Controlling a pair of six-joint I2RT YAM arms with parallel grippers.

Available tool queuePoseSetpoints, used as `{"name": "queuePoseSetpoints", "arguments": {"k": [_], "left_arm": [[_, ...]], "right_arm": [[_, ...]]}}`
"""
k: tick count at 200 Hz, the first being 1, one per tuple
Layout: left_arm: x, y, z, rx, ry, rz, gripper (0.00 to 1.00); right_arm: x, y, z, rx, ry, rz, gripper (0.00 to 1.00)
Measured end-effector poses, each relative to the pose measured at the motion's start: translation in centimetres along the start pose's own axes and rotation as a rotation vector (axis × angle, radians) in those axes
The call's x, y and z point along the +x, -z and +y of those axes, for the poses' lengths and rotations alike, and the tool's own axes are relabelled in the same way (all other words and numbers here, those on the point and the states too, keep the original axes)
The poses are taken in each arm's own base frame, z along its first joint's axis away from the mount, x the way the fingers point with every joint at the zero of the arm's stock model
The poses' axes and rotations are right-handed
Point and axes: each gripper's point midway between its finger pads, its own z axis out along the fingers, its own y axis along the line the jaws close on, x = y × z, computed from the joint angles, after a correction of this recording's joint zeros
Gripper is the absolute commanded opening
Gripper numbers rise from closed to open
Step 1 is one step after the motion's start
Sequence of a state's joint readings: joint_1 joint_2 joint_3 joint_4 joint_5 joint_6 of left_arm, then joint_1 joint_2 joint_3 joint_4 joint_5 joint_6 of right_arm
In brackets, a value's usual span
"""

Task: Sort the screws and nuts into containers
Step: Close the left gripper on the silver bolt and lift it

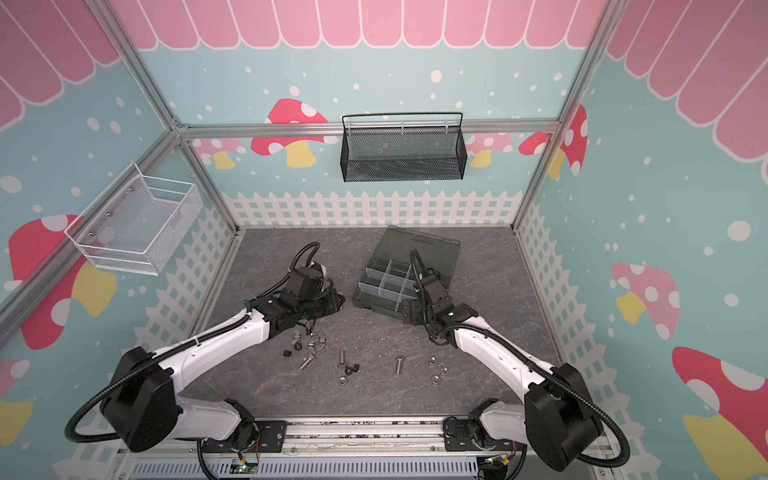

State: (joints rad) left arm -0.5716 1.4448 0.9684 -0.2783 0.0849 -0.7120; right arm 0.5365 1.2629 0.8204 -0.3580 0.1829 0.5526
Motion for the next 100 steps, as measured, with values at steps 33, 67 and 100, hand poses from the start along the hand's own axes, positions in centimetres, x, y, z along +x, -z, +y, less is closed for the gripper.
{"name": "queuePoseSetpoints", "arguments": {"k": [33,67,100], "left_arm": [[-0.9,-3.6,-2.5,0.065,-0.036,0.043,0.00],[0.5,-6.2,-4.0,0.081,-0.072,0.098,0.00],[1.4,-7.4,-5.5,0.093,-0.101,0.117,0.00]], "right_arm": [[0.0,0.7,0.2,-0.027,-0.018,-0.014,0.98],[0.5,1.5,0.0,-0.041,-0.029,-0.026,0.98],[1.2,1.4,-0.1,-0.044,-0.032,-0.013,0.98]]}}
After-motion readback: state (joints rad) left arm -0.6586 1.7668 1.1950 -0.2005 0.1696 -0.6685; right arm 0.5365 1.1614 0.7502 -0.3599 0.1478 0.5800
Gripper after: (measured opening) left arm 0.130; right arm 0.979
